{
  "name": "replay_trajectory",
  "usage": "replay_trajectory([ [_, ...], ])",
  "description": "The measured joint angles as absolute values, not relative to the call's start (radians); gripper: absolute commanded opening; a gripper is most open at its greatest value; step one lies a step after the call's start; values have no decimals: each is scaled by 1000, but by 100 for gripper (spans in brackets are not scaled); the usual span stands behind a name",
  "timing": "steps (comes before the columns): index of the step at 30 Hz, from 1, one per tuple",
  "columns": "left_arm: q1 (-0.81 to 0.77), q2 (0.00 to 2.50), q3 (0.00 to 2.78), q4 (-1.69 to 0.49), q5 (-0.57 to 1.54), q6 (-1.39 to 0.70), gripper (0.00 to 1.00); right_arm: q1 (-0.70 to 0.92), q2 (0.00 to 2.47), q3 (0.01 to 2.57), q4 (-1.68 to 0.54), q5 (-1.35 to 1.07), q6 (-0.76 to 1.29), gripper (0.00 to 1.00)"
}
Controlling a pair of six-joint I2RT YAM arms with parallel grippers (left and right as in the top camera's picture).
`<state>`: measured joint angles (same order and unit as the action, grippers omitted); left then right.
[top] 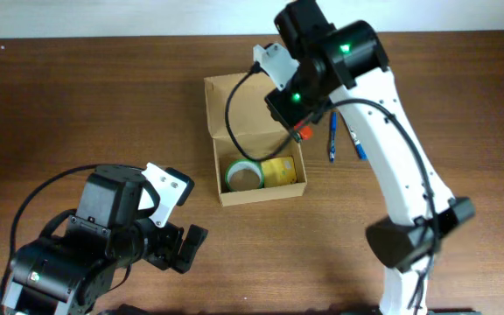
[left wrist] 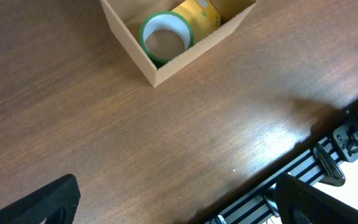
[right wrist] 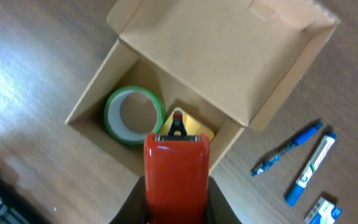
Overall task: Pack container
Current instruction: 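Lift the orange-red object and lower it into the box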
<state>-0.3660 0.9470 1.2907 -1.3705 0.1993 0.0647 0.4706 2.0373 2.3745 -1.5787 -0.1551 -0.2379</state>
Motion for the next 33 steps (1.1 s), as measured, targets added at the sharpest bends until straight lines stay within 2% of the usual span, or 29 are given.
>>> replay_trajectory([
  [11,-366,947,1291,-1370,199,65,100,474,1941,2164,-1404,-149,-414,4],
  [33,-366,947,1291,-1370,199,65,100,485,1945,1842,-1161,-220,-1119,4],
])
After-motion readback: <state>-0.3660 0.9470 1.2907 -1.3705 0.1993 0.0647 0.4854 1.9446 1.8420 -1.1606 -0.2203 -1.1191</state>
